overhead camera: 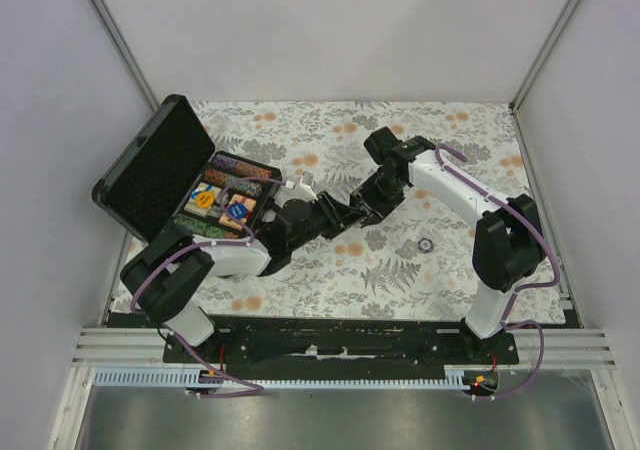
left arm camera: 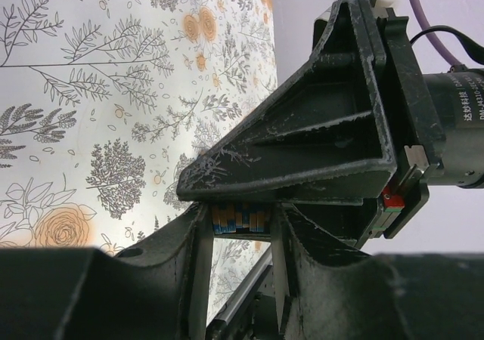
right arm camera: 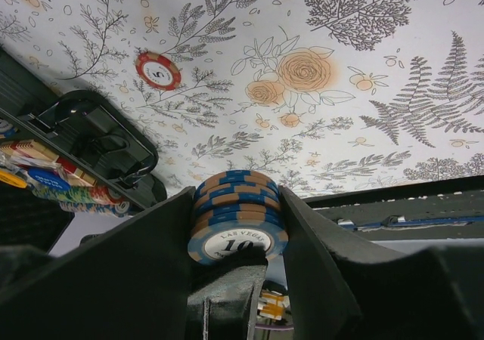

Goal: Pack up texas hold em set

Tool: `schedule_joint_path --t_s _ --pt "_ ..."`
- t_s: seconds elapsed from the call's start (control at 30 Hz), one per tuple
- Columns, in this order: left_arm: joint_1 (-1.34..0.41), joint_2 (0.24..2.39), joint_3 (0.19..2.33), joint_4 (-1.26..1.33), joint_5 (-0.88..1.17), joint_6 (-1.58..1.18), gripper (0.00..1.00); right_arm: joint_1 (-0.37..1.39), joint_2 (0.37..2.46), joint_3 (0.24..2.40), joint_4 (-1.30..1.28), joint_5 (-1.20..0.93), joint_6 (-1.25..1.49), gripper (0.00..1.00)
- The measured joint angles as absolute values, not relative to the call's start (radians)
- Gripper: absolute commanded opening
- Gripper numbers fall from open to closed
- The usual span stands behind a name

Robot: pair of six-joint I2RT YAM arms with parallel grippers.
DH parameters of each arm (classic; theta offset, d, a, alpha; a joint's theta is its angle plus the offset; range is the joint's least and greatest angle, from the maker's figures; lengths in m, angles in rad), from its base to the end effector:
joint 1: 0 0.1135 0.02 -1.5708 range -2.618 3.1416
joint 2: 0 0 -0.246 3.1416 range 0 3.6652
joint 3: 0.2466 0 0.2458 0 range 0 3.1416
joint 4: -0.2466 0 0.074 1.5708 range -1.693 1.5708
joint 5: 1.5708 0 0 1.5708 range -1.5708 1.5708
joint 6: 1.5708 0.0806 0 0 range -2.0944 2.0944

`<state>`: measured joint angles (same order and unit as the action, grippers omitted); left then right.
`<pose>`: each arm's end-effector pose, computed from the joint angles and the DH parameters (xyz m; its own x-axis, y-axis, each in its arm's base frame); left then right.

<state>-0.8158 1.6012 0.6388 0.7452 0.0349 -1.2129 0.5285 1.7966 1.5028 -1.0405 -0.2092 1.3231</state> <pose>0.2473 -0.2669 0.1648 -0.7553 -0.5632 -0.3350 0.1248 0.3782 -0.9173 0.2993 0.1942 0.1931 -0.7247 0.6750 0.1383 0.6827 0.6763 0.2766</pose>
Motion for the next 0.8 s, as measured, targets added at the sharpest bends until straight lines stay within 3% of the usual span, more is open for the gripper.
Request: schedule_joint_path --t_s 0.13,0.47,0.8 --pt "-0.816 1.591 0.639 0.730 0.033 -1.208 0.02 0.534 1.797 1.509 -1.048 -0.203 1.317 0.74" --pt "-0.816 1.569 0.638 0.652 0.027 -1.177 0.02 0.537 1.802 1.551 -1.063 -0.167 1.298 0.94" --pt "-0.814 1.337 0.681 0.209 0.015 -0.926 0.02 0.407 1.803 1.582 -1.023 -0.195 1.172 0.98"
